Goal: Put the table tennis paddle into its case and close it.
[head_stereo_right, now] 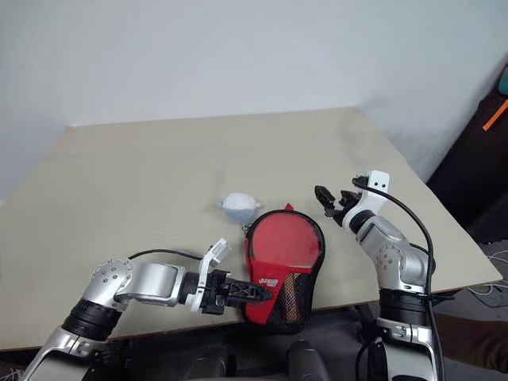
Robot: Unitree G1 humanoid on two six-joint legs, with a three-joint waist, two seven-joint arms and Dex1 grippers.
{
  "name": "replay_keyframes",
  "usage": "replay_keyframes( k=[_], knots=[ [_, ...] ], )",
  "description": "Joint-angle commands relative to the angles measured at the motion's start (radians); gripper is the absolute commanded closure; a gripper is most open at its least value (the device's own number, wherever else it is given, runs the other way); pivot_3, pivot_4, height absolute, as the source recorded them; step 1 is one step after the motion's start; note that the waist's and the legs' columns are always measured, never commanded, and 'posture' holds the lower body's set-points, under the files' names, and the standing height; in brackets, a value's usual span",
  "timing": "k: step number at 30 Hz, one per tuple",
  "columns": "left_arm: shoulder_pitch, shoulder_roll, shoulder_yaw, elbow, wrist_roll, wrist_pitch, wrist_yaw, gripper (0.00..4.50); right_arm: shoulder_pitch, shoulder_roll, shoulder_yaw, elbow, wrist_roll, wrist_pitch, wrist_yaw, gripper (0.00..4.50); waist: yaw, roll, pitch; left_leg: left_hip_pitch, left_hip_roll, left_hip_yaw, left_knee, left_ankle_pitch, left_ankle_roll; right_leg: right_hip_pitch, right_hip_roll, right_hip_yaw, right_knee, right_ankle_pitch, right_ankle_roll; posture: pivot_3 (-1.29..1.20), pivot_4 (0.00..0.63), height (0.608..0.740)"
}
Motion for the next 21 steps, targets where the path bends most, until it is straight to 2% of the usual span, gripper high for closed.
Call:
replay_keyframes(
  k=[1, 4, 7, 9, 14, 18, 21],
  knots=[
    [-0.036, 0.040, 0.076, -0.016, 0.243, -0.090, -0.070, 0.07, -0.034, -0.017, -0.029, -0.037, 0.029, -0.025, 0.034, 0.00, 0.000, 0.000, 0.000, 0.000, 0.000, 0.000, 0.000, 0.000, 0.000, 0.000, 0.000, 0.000, -0.001, 0.000, 0.000, 0.00, 0.000, 0.740],
    [-0.076, 0.105, 0.060, -0.128, 0.465, -0.139, -0.280, 0.07, -0.046, -0.036, -0.045, -0.044, 0.051, -0.023, 0.074, 0.00, -0.001, 0.000, 0.000, 0.000, 0.000, 0.000, -0.001, 0.000, -0.001, -0.002, 0.000, 0.000, -0.001, 0.000, -0.001, 0.00, 0.000, 0.740],
    [-0.115, 0.148, -0.044, -0.219, 0.758, -0.278, -0.473, 0.07, -0.062, -0.069, -0.013, -0.040, 0.041, -0.025, 0.128, 0.00, 0.000, 0.000, 0.000, -0.001, 0.000, 0.001, -0.002, 0.001, -0.002, -0.004, 0.000, 0.001, -0.001, 0.001, -0.001, 0.00, 0.000, 0.740],
    [-0.148, 0.122, -0.090, -0.215, 0.894, -0.355, -0.560, 0.07, -0.081, -0.086, 0.021, -0.017, 0.020, -0.026, 0.154, 0.00, 0.001, 0.001, 0.000, -0.002, -0.001, 0.002, -0.002, 0.001, -0.002, -0.003, 0.000, 0.001, -0.003, 0.001, -0.001, 0.00, 0.000, 0.740],
    [-0.232, 0.002, -0.142, -0.206, 1.017, -0.390, -0.727, 0.07, -0.170, -0.103, 0.098, 0.098, -0.059, -0.065, 0.209, 0.00, 0.001, 0.000, 0.000, -0.007, -0.001, 0.000, -0.004, 0.003, 0.003, -0.001, 0.000, 0.001, -0.010, 0.002, 0.001, 0.00, 0.000, 0.740],
    [-0.256, -0.080, -0.256, -0.101, 1.212, -0.437, -0.783, 0.07, -0.245, -0.095, 0.130, 0.195, -0.102, -0.100, 0.231, 0.00, 0.001, 0.001, 0.000, -0.007, -0.001, 0.000, -0.006, 0.002, 0.005, -0.001, 0.000, 0.001, -0.010, 0.003, 0.003, 0.00, 0.000, 0.740],
    [-0.243, -0.098, -0.351, -0.013, 1.371, -0.527, -0.847, 0.07, -0.290, -0.085, 0.152, 0.250, -0.119, -0.118, 0.256, 0.00, 0.000, 0.001, 0.000, -0.008, -0.001, -0.001, -0.006, 0.003, 0.005, -0.002, 0.000, 0.001, -0.010, 0.003, 0.003, 0.00, 0.000, 0.740]
  ],
)
